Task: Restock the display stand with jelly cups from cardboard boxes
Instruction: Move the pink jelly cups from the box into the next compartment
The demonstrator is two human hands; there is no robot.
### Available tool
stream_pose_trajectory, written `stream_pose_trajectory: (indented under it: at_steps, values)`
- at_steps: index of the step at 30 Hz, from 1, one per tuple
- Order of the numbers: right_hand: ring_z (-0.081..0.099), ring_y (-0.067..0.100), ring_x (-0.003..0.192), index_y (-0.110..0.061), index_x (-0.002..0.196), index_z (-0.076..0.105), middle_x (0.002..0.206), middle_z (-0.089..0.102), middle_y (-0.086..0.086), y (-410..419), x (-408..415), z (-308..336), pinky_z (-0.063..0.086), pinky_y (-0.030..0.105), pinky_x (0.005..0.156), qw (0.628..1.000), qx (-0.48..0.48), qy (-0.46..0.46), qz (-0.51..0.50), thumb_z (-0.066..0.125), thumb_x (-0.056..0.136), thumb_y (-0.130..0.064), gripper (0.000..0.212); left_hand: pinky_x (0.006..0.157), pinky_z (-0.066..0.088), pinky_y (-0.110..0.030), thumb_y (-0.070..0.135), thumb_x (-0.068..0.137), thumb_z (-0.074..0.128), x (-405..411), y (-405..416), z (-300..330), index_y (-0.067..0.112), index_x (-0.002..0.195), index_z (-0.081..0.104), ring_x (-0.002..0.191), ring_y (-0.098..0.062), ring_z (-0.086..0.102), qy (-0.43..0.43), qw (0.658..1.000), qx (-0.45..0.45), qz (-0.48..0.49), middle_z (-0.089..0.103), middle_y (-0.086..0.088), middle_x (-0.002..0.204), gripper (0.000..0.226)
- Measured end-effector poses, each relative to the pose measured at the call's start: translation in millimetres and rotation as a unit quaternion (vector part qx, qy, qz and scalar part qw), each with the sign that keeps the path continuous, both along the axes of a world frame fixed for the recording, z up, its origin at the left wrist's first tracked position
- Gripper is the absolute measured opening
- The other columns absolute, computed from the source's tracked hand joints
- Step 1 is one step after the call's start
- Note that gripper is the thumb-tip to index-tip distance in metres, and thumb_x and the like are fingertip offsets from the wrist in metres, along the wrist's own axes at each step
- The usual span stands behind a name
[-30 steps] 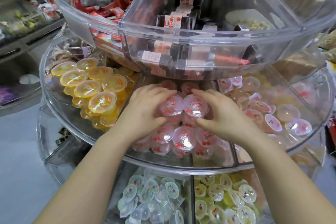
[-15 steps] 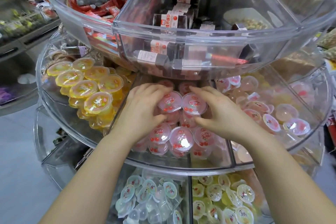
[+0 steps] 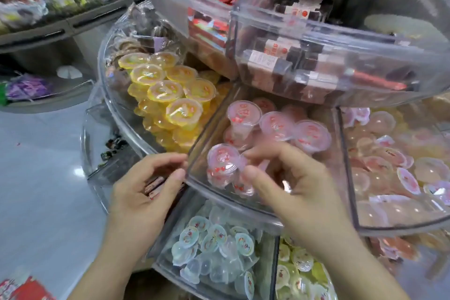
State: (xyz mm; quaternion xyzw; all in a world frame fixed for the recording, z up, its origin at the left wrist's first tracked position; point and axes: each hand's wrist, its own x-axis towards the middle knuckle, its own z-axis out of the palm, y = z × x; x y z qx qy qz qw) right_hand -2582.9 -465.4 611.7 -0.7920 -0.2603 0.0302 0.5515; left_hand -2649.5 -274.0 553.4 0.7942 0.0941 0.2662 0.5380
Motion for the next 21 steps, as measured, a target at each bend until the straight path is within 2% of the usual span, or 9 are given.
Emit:
stream_pose_trajectory:
  at_steps: [2,4,7,10,13,15,18,20,21]
  values:
    - [0.047,0.001,0.056,-0.037,0.085,0.066,0.071,0.060,-0.020,38.4,-29.7,-22.7,0.037,0.008,0.057,0.992,0.005,0.064,0.106,0.066,0.077,-0.028,0.012,0.079,0.048,-0.009,0.038,0.077,0.062,-33.9,15.1,-26.2,0.045,0.089,0.067,0.085,-0.001,0.066,0.041,0.997,-0.044,0.047,0.071,0.017,0.091,0.015]
    - [0.048,0.001,0.055,-0.034,0.087,0.067,0.075,0.060,-0.016,76.1,-59.4,-60.1,0.037,0.006,0.057,0.978,-0.011,0.111,0.176,0.064,0.078,-0.025,0.013,0.075,0.048,-0.009,0.039,0.078,0.065,-68.8,34.2,-61.7,0.046,0.087,0.067,0.081,-0.002,0.065,0.100,0.988,-0.076,0.094,0.071,0.016,0.089,0.012]
    - [0.047,0.001,0.057,-0.025,0.088,0.067,0.067,0.055,-0.019,121.9,-105.7,-143.0,0.035,0.006,0.059,0.948,-0.093,0.184,0.243,0.062,0.079,-0.024,0.011,0.075,0.048,-0.010,0.022,0.083,0.069,-125.4,63.4,-134.9,0.044,0.083,0.067,0.080,0.001,0.065,0.183,0.963,-0.123,0.157,0.071,0.016,0.086,0.022]
    - [0.045,-0.007,0.066,-0.020,0.095,0.067,0.074,0.050,-0.020,150.0,-146.7,-257.4,0.035,0.007,0.067,0.893,-0.235,0.235,0.303,0.060,0.083,-0.021,0.014,0.075,0.048,-0.018,0.004,0.086,0.062,-180.5,88.8,-225.5,0.035,0.080,0.065,0.082,-0.011,0.065,0.290,0.914,-0.197,0.206,0.071,0.006,0.080,0.032]
    - [0.049,0.001,0.075,-0.014,0.102,0.065,0.085,0.056,-0.009,159.9,-173.2,-381.8,0.037,0.008,0.065,0.826,-0.364,0.301,0.308,0.057,0.088,-0.019,0.017,0.063,0.042,-0.005,-0.002,0.087,0.056,-227.6,102.1,-321.9,0.025,0.086,0.061,0.077,-0.016,0.062,0.397,0.870,-0.224,0.186,0.067,-0.001,0.080,0.027]
    - [0.052,0.009,0.081,-0.013,0.107,0.062,0.090,0.057,-0.003,163.2,-182.2,-460.5,0.037,0.009,0.060,0.777,-0.435,0.342,0.301,0.055,0.091,-0.020,0.019,0.064,0.041,-0.006,-0.004,0.088,0.053,-244.5,104.1,-382.8,0.014,0.097,0.061,0.078,-0.015,0.060,0.457,0.844,-0.236,0.151,0.064,-0.008,0.085,0.022]
    - [0.057,0.016,0.094,-0.008,0.114,0.060,0.100,0.058,0.003,168.2,-186.2,-572.2,0.035,0.018,0.069,0.747,-0.495,0.349,0.273,0.057,0.090,-0.014,0.025,0.063,0.040,-0.001,-0.011,0.086,0.052,-248.6,106.3,-477.6,-0.008,0.115,0.055,0.082,-0.014,0.054,0.485,0.805,-0.312,0.139,0.057,-0.007,0.091,0.029]
    - [0.056,0.022,0.110,-0.010,0.120,0.056,0.111,0.055,-0.003,171.5,-183.4,-634.7,0.038,0.021,0.077,0.728,-0.538,0.335,0.261,0.057,0.089,-0.012,0.031,0.058,0.039,0.001,-0.006,0.087,0.057,-239.4,109.7,-538.4,-0.009,0.127,0.046,0.089,-0.015,0.057,0.490,0.750,-0.411,0.171,0.056,-0.012,0.101,0.042]
    - [0.055,0.024,0.114,-0.012,0.122,0.056,0.119,0.057,0.000,173.4,-180.1,-665.2,0.040,0.024,0.084,0.721,-0.557,0.318,0.261,0.057,0.089,-0.013,0.033,0.059,0.041,-0.002,-0.002,0.087,0.059,-233.6,111.6,-570.9,-0.007,0.132,0.041,0.089,-0.013,0.062,0.483,0.713,-0.469,0.196,0.058,-0.015,0.103,0.049]
